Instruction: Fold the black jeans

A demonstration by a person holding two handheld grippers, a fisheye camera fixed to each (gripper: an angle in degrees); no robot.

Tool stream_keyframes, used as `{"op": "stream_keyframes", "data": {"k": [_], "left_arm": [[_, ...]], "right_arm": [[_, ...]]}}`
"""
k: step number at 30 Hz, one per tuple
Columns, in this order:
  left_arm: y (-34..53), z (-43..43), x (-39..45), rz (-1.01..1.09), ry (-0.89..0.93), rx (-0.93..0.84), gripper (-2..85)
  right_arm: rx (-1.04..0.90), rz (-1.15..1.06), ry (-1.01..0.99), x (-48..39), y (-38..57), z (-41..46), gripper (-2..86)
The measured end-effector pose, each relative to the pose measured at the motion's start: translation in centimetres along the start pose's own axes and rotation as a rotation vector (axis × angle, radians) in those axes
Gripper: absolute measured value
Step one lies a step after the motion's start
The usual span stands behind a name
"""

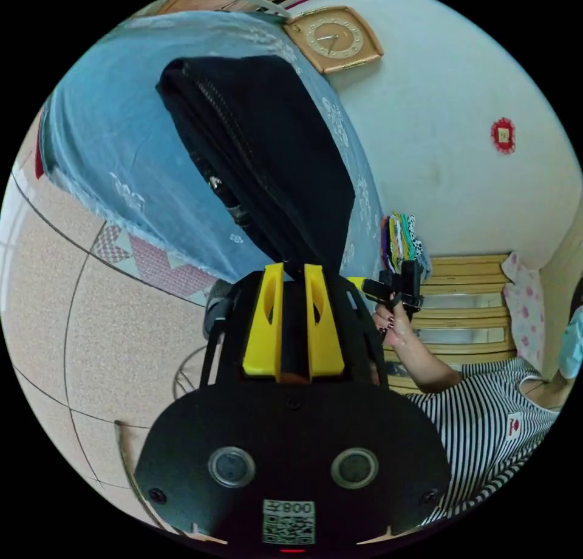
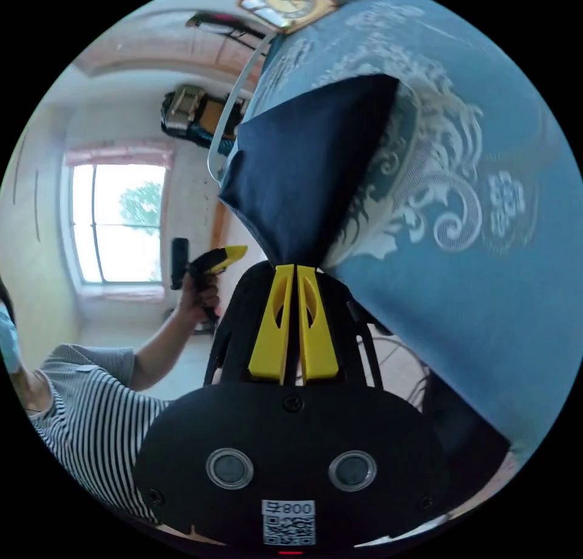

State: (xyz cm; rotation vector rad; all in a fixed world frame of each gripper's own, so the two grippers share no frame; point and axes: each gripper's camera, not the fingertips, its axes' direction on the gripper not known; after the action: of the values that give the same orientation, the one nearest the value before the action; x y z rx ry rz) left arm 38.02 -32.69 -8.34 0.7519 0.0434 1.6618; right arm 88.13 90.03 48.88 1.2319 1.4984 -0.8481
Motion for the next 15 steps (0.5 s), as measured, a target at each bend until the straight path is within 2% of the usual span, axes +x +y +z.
{"op": "stream_keyframes", "data": {"k": [2, 5, 11, 15], "left_arm": [[0.3, 2.0, -2.5, -0.081, 0.125, -0.024, 11.4], [0.2, 4.1, -5.1, -0.158, 0.276, -0.036, 13.2], [0.2, 6.3, -9.1, -0.281, 0.369, -0.055, 9.6], [0.9, 5.9, -10.3, -0.275, 0.400, -0.045, 8.1]], "right_arm": [[0.022, 0.117, -0.151, 4.0, 1.0, 0.6, 5.4], [0.047, 0.191, -0.244, 7.6, 1.3, 1.7, 8.0], [0.062, 0.254, -0.378, 12.5, 0.0, 4.6, 9.6], [0.069, 0.246, -0.423, 14.1, -1.0, 6.3, 10.0]]}}
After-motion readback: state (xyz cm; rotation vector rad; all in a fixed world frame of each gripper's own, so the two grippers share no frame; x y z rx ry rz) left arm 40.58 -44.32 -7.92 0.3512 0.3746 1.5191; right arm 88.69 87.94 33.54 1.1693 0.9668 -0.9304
